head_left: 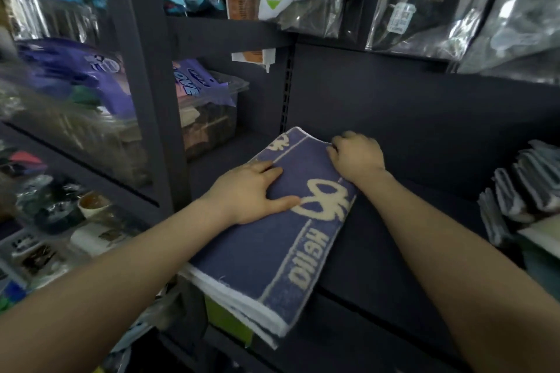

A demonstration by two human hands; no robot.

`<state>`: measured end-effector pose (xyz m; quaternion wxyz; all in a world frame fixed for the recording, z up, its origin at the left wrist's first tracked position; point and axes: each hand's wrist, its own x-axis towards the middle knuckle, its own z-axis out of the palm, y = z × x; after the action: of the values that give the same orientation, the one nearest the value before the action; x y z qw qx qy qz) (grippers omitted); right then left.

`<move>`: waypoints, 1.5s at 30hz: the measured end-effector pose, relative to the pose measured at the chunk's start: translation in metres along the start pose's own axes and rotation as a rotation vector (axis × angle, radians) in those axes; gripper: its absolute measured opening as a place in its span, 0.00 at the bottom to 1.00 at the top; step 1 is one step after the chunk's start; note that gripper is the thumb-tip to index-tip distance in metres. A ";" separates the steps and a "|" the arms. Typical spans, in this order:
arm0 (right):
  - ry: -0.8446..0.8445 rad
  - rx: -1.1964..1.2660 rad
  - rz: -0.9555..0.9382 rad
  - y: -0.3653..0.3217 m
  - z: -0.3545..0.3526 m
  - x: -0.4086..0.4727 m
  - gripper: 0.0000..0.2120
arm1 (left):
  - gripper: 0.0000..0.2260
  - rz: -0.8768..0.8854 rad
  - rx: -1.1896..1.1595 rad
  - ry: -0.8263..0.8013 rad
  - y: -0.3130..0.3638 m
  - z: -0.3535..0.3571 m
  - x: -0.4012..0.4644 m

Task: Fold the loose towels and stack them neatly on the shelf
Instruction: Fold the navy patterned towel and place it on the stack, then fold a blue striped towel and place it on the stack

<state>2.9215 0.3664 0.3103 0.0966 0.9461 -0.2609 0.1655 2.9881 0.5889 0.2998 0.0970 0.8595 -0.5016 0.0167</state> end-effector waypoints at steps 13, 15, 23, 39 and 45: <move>0.335 -0.070 0.161 0.064 -0.137 -0.254 0.09 | 0.16 0.627 -0.358 0.375 0.127 -0.050 -0.033; 0.428 -0.225 0.215 0.092 -0.152 -0.282 0.08 | 0.15 0.688 -0.385 0.340 0.154 -0.047 -0.040; 0.038 -0.179 0.654 0.194 -0.165 -0.316 0.23 | 0.13 0.696 -0.430 0.257 0.237 -0.032 -0.050; 0.005 0.139 0.086 0.209 -0.202 -0.388 0.13 | 0.09 0.715 -0.596 0.371 0.381 0.005 -0.080; 0.318 0.066 -0.003 0.249 -0.194 -0.381 0.22 | 0.10 0.758 -0.119 0.302 0.354 0.035 -0.082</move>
<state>2.4314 0.3844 0.3760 0.1057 0.9112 -0.2351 0.3215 2.6385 0.4840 0.3077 0.2060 0.5948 -0.7628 0.1479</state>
